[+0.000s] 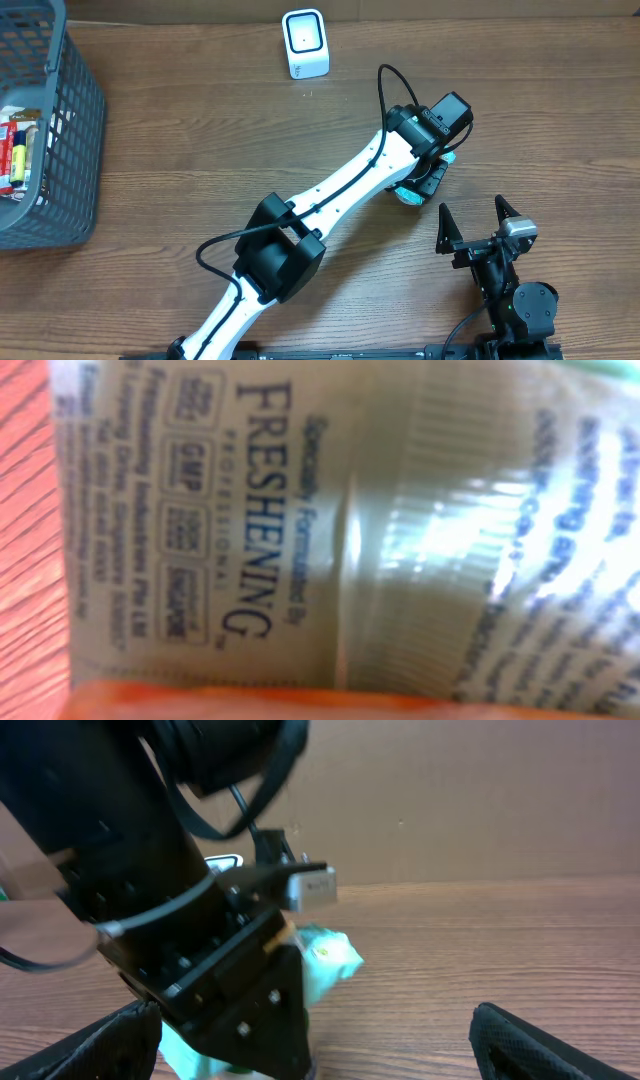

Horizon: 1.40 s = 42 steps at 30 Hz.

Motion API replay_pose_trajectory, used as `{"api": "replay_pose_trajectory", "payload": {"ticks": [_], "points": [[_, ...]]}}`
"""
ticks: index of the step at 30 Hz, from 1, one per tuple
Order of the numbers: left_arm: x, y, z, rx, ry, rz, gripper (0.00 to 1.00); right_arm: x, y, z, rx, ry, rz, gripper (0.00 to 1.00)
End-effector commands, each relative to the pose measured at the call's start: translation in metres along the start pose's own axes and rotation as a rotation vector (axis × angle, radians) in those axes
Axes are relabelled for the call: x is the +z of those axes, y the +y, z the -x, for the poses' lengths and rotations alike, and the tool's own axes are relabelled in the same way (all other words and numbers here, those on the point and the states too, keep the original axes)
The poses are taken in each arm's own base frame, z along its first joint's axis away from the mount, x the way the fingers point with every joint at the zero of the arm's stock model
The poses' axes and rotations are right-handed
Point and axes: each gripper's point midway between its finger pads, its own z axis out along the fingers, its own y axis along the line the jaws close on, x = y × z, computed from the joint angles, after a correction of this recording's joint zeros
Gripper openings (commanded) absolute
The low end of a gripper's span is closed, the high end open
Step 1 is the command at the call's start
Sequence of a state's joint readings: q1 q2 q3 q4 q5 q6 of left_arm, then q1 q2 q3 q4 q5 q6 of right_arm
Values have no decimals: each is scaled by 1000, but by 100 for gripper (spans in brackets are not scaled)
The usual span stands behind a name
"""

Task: Scan the item barcode
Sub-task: 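Carry the green wipes pack right and set it down near the right gripper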

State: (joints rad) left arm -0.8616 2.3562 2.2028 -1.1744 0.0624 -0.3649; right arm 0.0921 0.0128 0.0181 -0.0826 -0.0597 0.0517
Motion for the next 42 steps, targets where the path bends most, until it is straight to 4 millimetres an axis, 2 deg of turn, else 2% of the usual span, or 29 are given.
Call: {"api": "replay_pose_trajectory", "payload": {"ticks": [1, 4, 11, 21, 34, 37, 42], "points": [[-8, -8, 10, 3, -51, -11, 47, 0, -2, -1, -3, -5, -11, 100], [-7, -23, 13, 29, -80, -29, 48, 0, -2, -1, -3, -5, -11, 100], [-5, -46, 11, 72, -106, -42, 49, 0, -2, -1, -3, -5, -11, 100], [7, -51, -1, 95, -86, -15, 49, 0, -2, -1, -3, -5, -11, 100], [20, -51, -8, 112, -72, -13, 58, 0, -2, -1, -3, -5, -11, 100], [20, -51, -8, 112, -74, -15, 62, 0, -2, -1, -3, -5, -11, 100], [20, -51, -8, 112, -73, -15, 82, 0, -2, -1, -3, -5, -11, 100]]}}
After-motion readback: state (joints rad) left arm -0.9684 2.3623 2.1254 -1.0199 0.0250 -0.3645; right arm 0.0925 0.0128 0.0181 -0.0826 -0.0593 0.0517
